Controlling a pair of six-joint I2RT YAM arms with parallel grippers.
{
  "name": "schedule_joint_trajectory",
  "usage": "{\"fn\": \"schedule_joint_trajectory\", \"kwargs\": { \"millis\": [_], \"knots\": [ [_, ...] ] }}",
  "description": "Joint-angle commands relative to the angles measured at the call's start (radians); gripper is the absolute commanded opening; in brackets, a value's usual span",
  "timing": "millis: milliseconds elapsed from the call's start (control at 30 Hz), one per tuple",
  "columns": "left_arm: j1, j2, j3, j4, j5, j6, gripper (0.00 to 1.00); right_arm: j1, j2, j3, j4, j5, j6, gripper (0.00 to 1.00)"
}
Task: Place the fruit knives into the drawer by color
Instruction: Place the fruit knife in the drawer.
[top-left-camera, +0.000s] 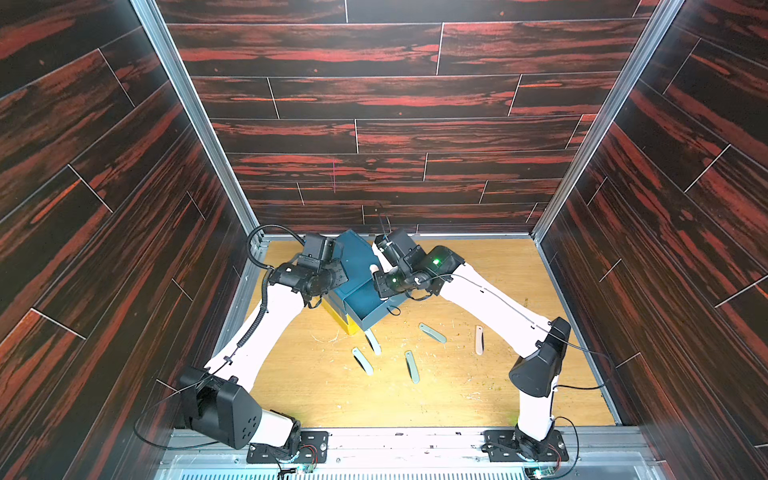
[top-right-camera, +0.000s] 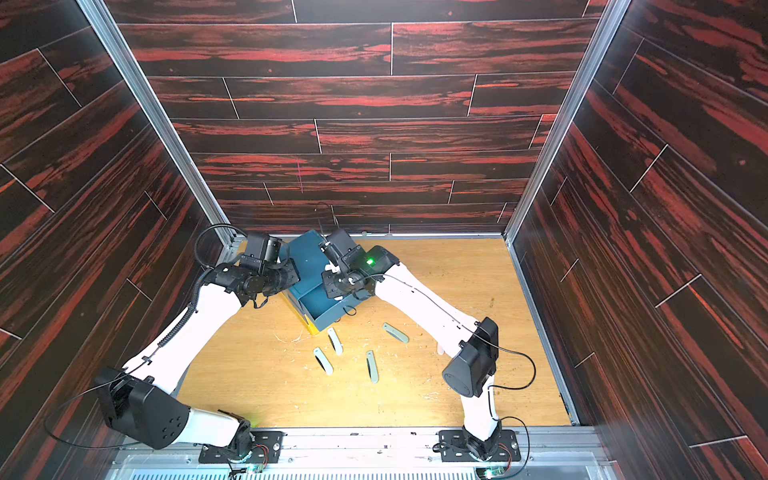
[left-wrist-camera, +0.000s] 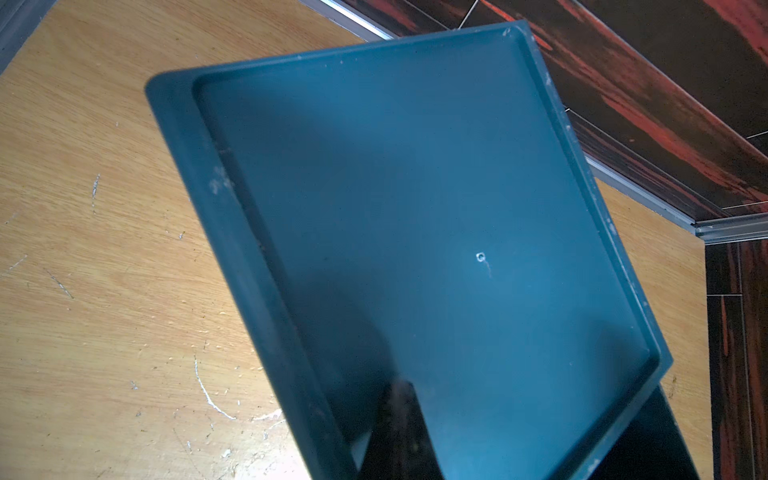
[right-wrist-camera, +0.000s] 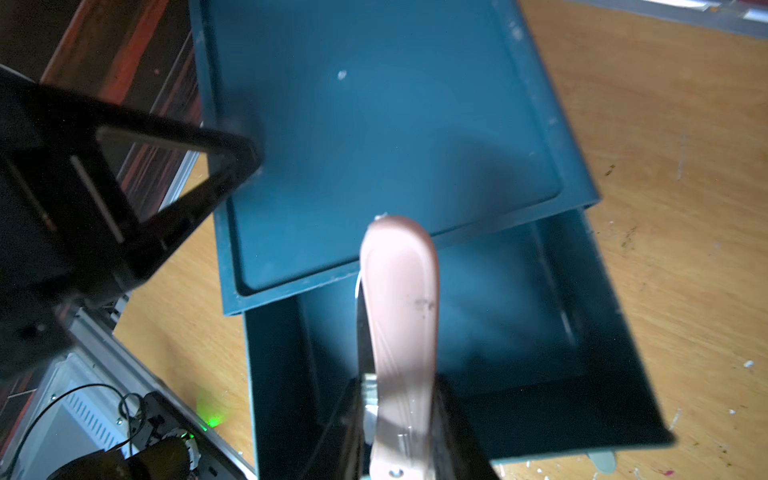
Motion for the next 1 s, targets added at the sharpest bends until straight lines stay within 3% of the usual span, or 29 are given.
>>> {"fn": "schedule_joint_trajectory", "kwargs": {
  "millis": [0, 367, 767, 967],
  "knots": [
    [-0.003, -0.013, -0.007, -0.018, -0.001, -0.005, 0.0, 0.016, 0.001, -0.015, 0.014, -0.009, 0.025, 0.15],
    [-0.004, -0.015, -0.009, -0.021, -0.005, -0.003, 0.0, 0.027, 0.021, -0.019, 0.015, -0.011, 0.059, 0.15],
    [-0.003, -0.017, -0.009, -0.018, -0.005, -0.003, 0.0, 0.027, 0.041, 0.016, -0.046, 0.027, 0.214, 0.16],
    [-0.004, -0.018, -0.01, -0.021, -0.004, -0.003, 0.0, 0.027, 0.05, 0.039, -0.053, 0.042, 0.226, 0.16]
  ]
}}
